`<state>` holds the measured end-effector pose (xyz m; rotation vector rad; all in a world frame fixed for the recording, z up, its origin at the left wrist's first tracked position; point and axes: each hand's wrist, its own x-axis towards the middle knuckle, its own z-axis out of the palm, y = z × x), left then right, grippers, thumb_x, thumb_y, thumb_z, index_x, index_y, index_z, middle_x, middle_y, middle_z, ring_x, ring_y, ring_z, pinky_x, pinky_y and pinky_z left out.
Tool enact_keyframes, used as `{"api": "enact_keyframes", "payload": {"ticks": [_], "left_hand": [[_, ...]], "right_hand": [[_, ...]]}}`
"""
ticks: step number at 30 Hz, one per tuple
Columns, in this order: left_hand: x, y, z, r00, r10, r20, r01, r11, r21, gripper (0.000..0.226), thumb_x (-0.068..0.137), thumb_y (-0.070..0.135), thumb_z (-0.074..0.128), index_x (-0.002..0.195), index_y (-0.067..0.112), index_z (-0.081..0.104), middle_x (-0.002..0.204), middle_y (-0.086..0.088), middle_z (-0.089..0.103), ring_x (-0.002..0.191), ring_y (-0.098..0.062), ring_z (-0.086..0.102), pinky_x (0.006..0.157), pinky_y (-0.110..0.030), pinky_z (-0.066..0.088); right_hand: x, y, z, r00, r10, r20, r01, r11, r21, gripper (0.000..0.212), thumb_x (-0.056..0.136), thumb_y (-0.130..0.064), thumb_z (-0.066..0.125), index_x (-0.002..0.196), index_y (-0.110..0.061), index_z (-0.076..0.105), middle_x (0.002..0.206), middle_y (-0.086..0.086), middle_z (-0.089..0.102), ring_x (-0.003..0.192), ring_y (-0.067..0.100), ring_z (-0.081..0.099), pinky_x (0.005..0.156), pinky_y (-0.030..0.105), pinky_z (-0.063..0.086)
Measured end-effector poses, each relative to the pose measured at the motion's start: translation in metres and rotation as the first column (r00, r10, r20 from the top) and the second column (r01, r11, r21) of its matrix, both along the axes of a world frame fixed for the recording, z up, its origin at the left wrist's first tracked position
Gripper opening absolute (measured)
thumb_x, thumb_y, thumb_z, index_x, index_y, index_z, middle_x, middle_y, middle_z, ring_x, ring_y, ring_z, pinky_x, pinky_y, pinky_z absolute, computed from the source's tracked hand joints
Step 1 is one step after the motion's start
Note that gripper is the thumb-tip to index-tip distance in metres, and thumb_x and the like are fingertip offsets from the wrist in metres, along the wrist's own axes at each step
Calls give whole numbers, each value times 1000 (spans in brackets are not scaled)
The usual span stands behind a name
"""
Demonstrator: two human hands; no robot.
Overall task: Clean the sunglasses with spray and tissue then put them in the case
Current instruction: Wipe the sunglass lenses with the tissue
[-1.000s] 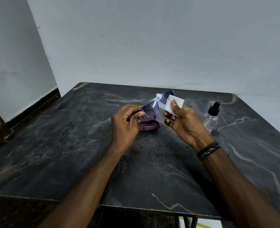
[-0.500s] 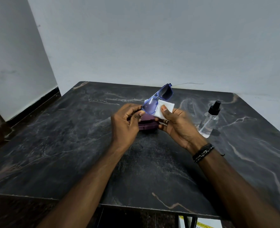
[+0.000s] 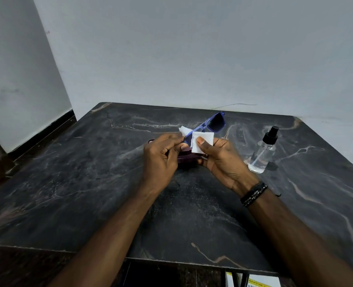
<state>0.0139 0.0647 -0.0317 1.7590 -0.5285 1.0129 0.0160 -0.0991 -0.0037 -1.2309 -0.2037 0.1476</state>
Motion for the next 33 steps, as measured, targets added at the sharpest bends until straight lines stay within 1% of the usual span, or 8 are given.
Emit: {"api": "enact_keyframes", "payload": {"ticks": [5,10,14,16,18,24,28,33], "left_hand": [[-1,2,0,999,22,41,-26,996,86,27,77,-17,62,97,-4,75,96,-12,73,86,-21,70,72,-38,58],[-7,-4,2,995,39,90,-53,987,149,28,71,-25,61,87,-6,74,91,-16,72,80,-18,68,73,-19,54],[-8,-5,2,993,64,98,-78,985,155,33,68,-25,59,92,-7,74,93,-18,72,84,-20,69,79,-16,54],[-7,-3,2,995,57,78,-67,989,135,34,70,-23,57,95,-6,74,95,-17,72,85,-22,70,77,-27,59],[-6,-1,3,996,62,65,-69,990,120,33,72,-20,56,95,-5,74,95,-15,72,84,-24,70,73,-35,59],[-9,-3,5,996,73,57,-82,983,163,29,71,-21,57,88,-6,75,91,-15,72,80,-23,69,73,-24,55],[-10,-5,6,993,87,81,-100,978,183,27,70,-23,61,86,-5,74,91,-15,73,79,-21,69,75,-15,52],[-10,-7,6,995,87,54,-94,985,142,30,71,-24,60,91,-5,74,92,-14,73,84,-18,69,79,-22,57]], "right_hand": [[0,2,-3,1000,15,27,-15,1000,-22,49,73,-23,82,110,6,68,107,25,68,95,33,55,76,42,39],[-2,7,-5,1000,-21,-3,21,1000,-10,55,62,-32,88,104,0,73,101,25,67,94,35,52,84,46,32],[-3,8,-3,1000,-6,12,6,1000,-6,58,73,-37,77,118,-2,68,112,28,66,94,32,58,80,43,39],[-3,7,-3,1000,20,12,-20,1000,24,57,76,-32,73,120,2,65,112,26,66,97,32,58,82,42,41],[-3,7,-3,999,37,26,-38,999,36,62,71,-34,81,116,6,65,110,25,67,102,36,54,81,44,36],[-3,10,-7,1000,1,22,-1,1000,-2,68,58,-38,90,106,5,70,104,28,66,97,37,51,85,48,33],[-5,11,-5,999,-34,35,34,999,-5,66,63,-46,86,110,-3,72,108,31,67,96,37,55,85,48,32],[-5,9,1,1000,10,13,-11,1000,28,50,81,-35,71,118,-2,68,107,22,68,96,32,57,85,43,41]]}}
